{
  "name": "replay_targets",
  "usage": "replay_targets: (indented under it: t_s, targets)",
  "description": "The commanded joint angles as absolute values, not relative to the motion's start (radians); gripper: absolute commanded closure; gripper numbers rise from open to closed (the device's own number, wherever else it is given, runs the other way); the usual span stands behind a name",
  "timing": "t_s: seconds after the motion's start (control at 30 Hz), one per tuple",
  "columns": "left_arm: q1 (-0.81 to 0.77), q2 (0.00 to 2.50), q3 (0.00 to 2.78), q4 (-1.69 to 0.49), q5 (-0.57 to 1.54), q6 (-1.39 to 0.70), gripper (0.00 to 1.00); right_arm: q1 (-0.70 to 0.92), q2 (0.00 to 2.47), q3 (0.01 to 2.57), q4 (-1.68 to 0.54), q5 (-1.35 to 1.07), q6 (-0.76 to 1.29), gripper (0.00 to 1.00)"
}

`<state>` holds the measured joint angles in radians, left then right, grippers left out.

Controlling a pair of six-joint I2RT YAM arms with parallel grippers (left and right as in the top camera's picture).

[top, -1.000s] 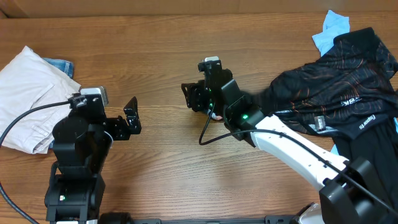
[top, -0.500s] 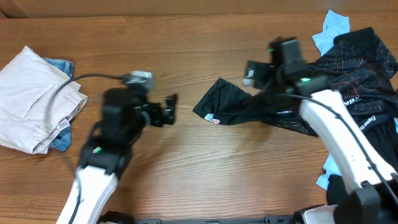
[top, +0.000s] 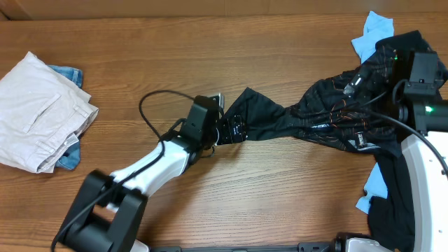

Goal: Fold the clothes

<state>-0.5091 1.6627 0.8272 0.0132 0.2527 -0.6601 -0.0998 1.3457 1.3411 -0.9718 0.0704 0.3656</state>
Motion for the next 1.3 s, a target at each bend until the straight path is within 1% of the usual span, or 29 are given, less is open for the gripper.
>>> replay_targets:
  t_s: [0.0, 0.17, 0.27, 0.3, 0.37, 0.4, 0.43, 0.47, 0.53, 0.57, 0.6, 0.73, 0.87, 0.97, 1.03, 1.27]
  targets:
    - [-0.513, 1.749, 0.843, 0.048, 0.271, -0.889, 0.00, -0.107, 1.330, 1.368, -0.980, 0.076, 0.362, 0.00]
    - [-0.532, 1.800, 0.843, 0.125, 0.262, -0.899, 0.00, -0.107, 1.330, 1.368, -0.983, 0.076, 0.362, 0.00]
    - [-0.552, 1.836, 0.843, 0.140, 0.256, -0.915, 0.05, -0.107, 1.330, 1.368, -0.990, 0.076, 0.362, 0.00]
    - [-0.559, 1.851, 0.843, 0.141, 0.254, -0.929, 0.07, -0.107, 1.330, 1.368, -0.992, 0.076, 0.362, 0.00]
    - [-0.570, 1.877, 0.843, 0.173, 0.256, -0.944, 0.17, -0.107, 1.330, 1.368, -0.994, 0.076, 0.362, 0.00]
    - [-0.572, 1.880, 0.843, 0.186, 0.256, -0.944, 0.25, -0.107, 1.330, 1.368, -0.994, 0.076, 0.362, 0.00]
    - [-0.574, 1.884, 0.843, 0.196, 0.254, -0.943, 0.36, -0.107, 1.330, 1.368, -0.994, 0.076, 0.362, 0.00]
    - [-0.576, 1.884, 0.843, 0.204, 0.252, -0.943, 0.45, -0.107, 1.330, 1.368, -0.995, 0.076, 0.362, 0.00]
    - [-0.576, 1.884, 0.843, 0.217, 0.251, -0.933, 0.69, -0.107, 1.330, 1.368, -0.998, 0.076, 0.362, 0.00]
    - [-0.575, 1.883, 0.843, 0.224, 0.251, -0.921, 0.84, -0.107, 1.330, 1.369, -0.998, 0.077, 0.362, 0.00]
    - [-0.574, 1.883, 0.845, 0.233, 0.250, -0.904, 0.95, -0.107, 1.330, 1.368, -0.998, 0.077, 0.362, 0.00]
    - [-0.550, 1.873, 0.875, 0.235, 0.254, -0.811, 0.96, -0.107, 1.330, 1.368, -1.002, 0.078, 0.362, 0.00]
    - [-0.457, 1.779, 0.918, 0.164, 0.253, -0.704, 0.96, -0.107, 1.330, 1.368, -1.003, 0.079, 0.361, 0.00]
    - [-0.365, 1.695, 0.951, 0.080, 0.221, -0.627, 0.96, -0.107, 1.330, 1.368, -1.003, 0.089, 0.362, 0.00]
    - [-0.269, 1.632, 0.987, 0.026, 0.194, -0.580, 0.96, -0.107, 1.330, 1.368, -1.003, 0.089, 0.362, 0.00]
    - [0.012, 1.569, 1.111, 0.006, 0.196, -0.545, 0.96, -0.107, 1.330, 1.368, -1.003, 0.088, 0.362, 0.00]
